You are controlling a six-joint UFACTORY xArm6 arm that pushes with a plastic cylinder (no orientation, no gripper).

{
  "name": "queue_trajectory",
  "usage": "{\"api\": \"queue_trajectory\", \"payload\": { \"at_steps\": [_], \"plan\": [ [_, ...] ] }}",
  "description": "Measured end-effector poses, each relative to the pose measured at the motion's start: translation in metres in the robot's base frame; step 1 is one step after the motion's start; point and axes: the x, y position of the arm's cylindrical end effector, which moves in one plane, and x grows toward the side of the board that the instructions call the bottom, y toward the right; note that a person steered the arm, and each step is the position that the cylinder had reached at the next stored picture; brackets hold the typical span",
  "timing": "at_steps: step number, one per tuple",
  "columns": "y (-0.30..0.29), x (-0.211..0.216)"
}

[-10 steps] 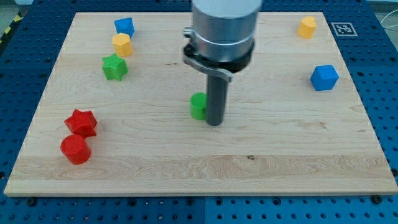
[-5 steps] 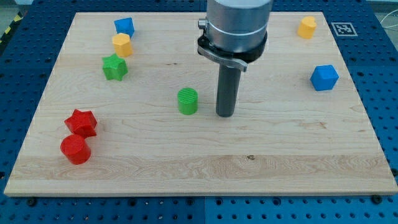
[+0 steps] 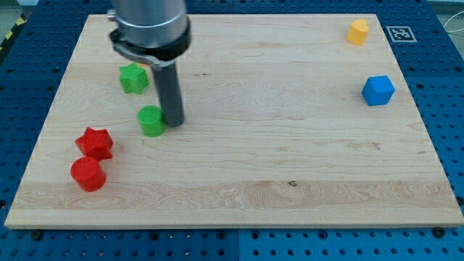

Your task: Slide the green circle closer to the red star

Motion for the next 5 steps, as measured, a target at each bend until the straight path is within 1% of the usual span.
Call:
{"api": "queue_trajectory", "payload": {
  "at_steps": [1, 2, 3, 5],
  "plan": [
    [-0.038, 0.000],
    [-0.052, -0.001],
    [-0.045, -0.004],
    [-0.056, -0.007]
  ]
}}
